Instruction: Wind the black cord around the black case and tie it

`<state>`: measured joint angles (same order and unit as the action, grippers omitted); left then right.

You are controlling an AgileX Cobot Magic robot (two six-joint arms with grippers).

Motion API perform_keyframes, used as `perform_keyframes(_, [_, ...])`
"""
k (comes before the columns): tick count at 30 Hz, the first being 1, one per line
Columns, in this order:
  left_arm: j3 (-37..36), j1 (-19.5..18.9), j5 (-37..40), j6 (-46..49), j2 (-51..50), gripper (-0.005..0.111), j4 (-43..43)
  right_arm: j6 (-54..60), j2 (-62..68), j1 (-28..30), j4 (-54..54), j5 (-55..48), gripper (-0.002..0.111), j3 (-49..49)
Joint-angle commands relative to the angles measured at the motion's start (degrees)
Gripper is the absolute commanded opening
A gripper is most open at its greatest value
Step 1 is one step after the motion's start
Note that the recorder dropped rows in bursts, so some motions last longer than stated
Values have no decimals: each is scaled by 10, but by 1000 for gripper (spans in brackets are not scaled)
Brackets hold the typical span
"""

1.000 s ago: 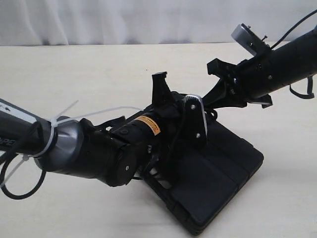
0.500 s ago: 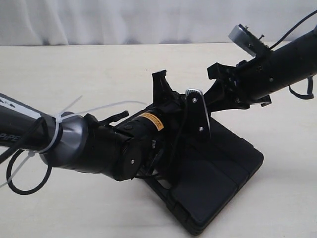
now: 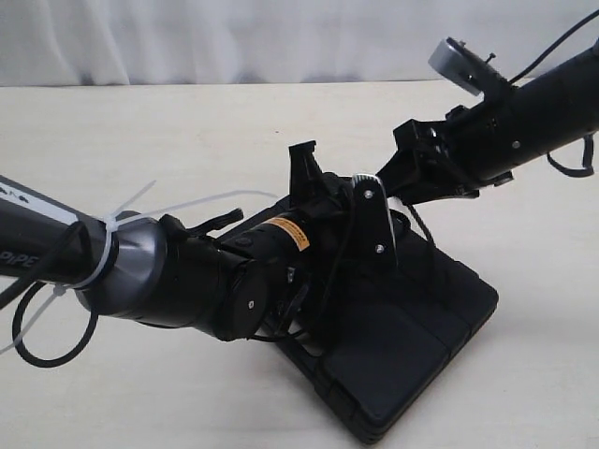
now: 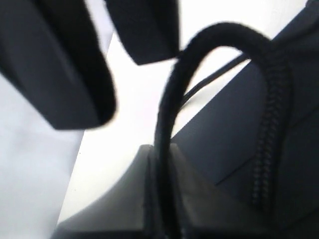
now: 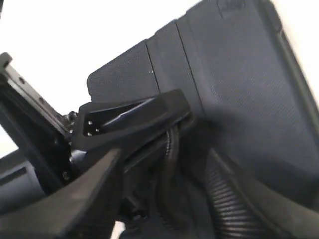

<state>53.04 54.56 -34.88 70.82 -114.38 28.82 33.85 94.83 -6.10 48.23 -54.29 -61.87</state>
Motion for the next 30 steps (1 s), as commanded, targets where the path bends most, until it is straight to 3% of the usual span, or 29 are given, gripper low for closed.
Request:
perform_keyframes(1, [3, 0, 6, -6, 0, 0, 8, 40, -13, 3, -70, 3, 49, -33])
perform_keyframes(4, [3, 0, 7, -6, 0, 0, 8, -150, -20, 3, -218, 37, 49, -57])
perform_keyframes(7, [3, 0, 7, -6, 0, 0, 8, -359, -16, 3, -443, 29, 49, -78])
perform_keyframes(9, [3, 0, 9, -6, 0, 0, 8, -420, -2, 3, -552, 4, 49, -91])
perform_keyframes(17, [3, 0, 12, -6, 0, 0, 4, -298, 159, 3, -435, -152, 49, -209])
perform_keyframes(30, [3, 0, 6, -1, 0, 0, -12, -232, 306, -1, -370, -149, 48, -293])
